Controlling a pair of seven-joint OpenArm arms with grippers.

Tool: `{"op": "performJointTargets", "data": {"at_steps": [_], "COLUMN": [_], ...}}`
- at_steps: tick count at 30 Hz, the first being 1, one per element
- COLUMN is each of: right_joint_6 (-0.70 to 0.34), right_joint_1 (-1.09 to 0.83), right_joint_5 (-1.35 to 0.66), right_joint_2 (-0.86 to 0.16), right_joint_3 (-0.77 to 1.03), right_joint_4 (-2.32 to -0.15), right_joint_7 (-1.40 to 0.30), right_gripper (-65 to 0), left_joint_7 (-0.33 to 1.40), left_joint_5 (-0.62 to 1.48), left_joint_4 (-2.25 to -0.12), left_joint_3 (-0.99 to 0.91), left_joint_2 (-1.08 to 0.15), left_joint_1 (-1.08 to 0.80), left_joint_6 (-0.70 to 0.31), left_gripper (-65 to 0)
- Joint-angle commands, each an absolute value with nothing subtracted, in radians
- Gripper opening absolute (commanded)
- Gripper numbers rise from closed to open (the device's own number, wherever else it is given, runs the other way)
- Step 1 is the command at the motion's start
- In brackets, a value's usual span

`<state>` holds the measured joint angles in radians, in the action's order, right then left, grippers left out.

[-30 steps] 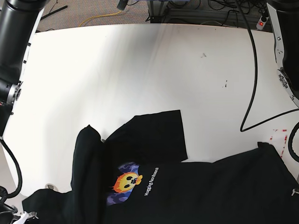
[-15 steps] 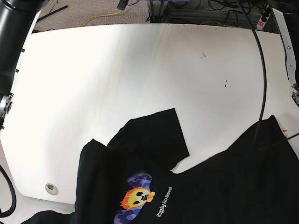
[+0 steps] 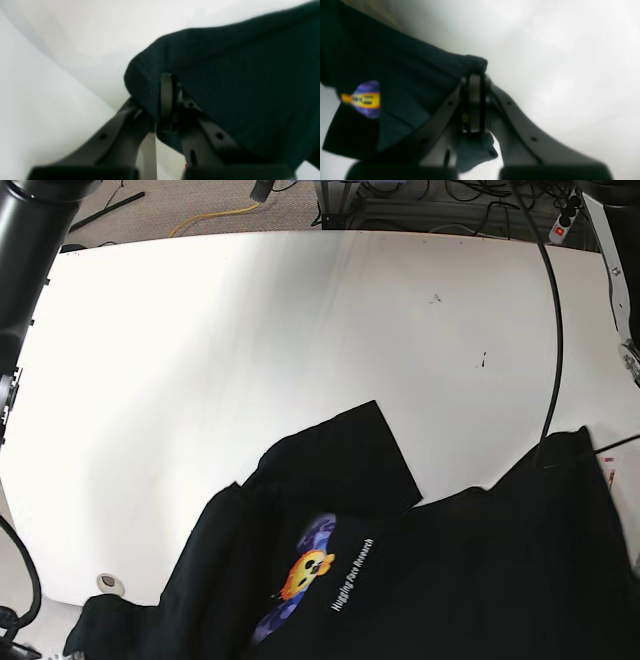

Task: Fold the T-shirt properly
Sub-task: 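Lift the shirt with both grippers, shake it and lower it, then drag the held shirt across the table with both grippers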

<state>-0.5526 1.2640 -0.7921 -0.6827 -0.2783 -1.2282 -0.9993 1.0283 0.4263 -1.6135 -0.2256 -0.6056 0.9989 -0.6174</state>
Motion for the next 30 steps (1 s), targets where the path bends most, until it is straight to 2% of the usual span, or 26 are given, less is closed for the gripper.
{"op": "performJointTargets", "data": {"at_steps": [1,9,14,18,30], "right_joint_6": [-0.536,-0.536,-0.536,-0.536,-0.536], "right_joint_1": [1.287,0.984,0.809,0.676,0.255], "right_joint_5": [-0.754,-0.756,-0.756,-0.760,-0.984], "right_joint_2": [-0.708,-0.699,-0.670,-0.653,-0.656], "right_joint_3": [-0.179,0.018,0.150,0.249,0.449], "right_joint_4": [-1.234,-1.320,-1.397,-1.457,-1.489], "right_joint_7": [-0.992,-0.995,-1.058,-1.106,-1.141], "right_gripper": [-65.0,-65.0,-65.0,-65.0,-65.0], "left_joint_7": [1.007,1.009,1.082,1.102,1.115], "left_joint_5": [0.410,0.487,0.495,0.532,0.622], "left_joint_4": [-1.681,-1.779,-1.860,-1.908,-1.954], "left_joint_3": [-0.265,-0.315,-0.377,-0.400,-0.539], "left_joint_2": [-0.627,-0.599,-0.559,-0.541,-0.470], "left_joint_1": [0.926,0.625,0.487,0.374,-0.016], "left_joint_6": [-0.607,-0.613,-0.622,-0.674,-0.680], "left_gripper": [-64.7,-64.7,-64.7,-64.7,-64.9]}}
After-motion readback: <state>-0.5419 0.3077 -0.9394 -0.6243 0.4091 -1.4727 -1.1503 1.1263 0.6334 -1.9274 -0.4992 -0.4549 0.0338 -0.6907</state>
